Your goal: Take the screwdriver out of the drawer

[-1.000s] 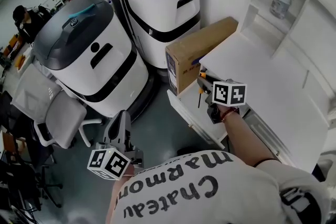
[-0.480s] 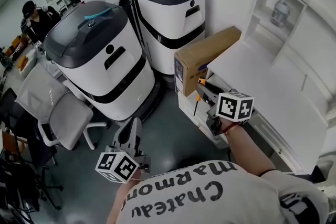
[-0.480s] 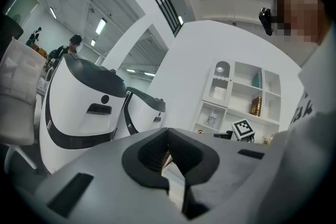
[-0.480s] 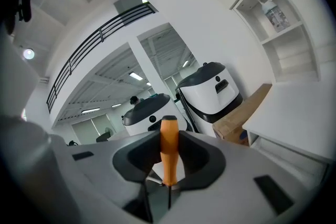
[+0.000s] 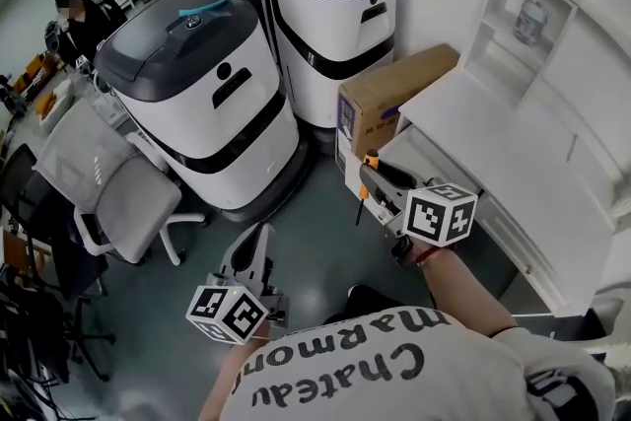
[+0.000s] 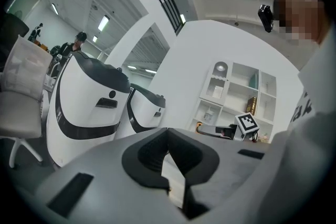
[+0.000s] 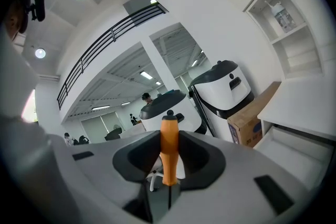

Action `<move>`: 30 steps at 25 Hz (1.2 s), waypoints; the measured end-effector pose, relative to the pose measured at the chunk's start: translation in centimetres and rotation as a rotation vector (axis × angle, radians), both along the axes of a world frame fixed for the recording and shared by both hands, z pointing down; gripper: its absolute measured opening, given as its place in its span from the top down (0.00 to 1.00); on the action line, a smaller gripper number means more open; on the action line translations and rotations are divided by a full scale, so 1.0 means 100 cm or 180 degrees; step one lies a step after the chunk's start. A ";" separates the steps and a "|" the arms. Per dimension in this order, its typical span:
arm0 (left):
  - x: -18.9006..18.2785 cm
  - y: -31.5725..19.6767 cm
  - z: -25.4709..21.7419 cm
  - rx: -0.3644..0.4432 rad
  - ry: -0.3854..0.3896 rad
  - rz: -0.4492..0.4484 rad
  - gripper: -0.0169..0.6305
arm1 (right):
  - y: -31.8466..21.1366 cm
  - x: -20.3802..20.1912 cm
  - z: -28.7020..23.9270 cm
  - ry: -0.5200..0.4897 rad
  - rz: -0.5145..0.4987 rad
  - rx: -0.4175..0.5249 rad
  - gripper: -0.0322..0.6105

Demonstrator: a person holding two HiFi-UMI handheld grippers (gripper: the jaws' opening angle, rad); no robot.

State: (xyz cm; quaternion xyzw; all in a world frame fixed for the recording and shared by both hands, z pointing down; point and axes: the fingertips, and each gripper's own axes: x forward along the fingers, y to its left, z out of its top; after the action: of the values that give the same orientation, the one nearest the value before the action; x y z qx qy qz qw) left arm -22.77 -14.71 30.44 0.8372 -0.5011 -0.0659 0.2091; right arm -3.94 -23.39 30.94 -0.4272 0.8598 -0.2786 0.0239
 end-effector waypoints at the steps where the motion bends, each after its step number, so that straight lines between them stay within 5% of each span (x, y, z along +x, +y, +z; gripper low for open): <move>1: -0.001 0.005 0.001 -0.0005 0.0001 0.0007 0.94 | 0.005 -0.003 0.000 0.0011 -0.0004 -0.0002 0.77; 12: -0.012 0.054 0.008 -0.0032 0.0016 0.0106 0.94 | 0.070 -0.032 0.010 0.0096 -0.0071 -0.0033 0.77; 30: -0.011 0.094 0.010 0.0001 0.0044 0.0311 0.94 | 0.124 -0.022 0.022 0.0155 0.0177 -0.0073 0.77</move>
State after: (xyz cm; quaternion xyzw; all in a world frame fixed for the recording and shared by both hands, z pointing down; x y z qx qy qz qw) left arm -23.83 -5.29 31.48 0.8602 -0.4581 -0.0616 0.2154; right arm -6.13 -10.99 33.16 -0.4579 0.8447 -0.2771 0.0057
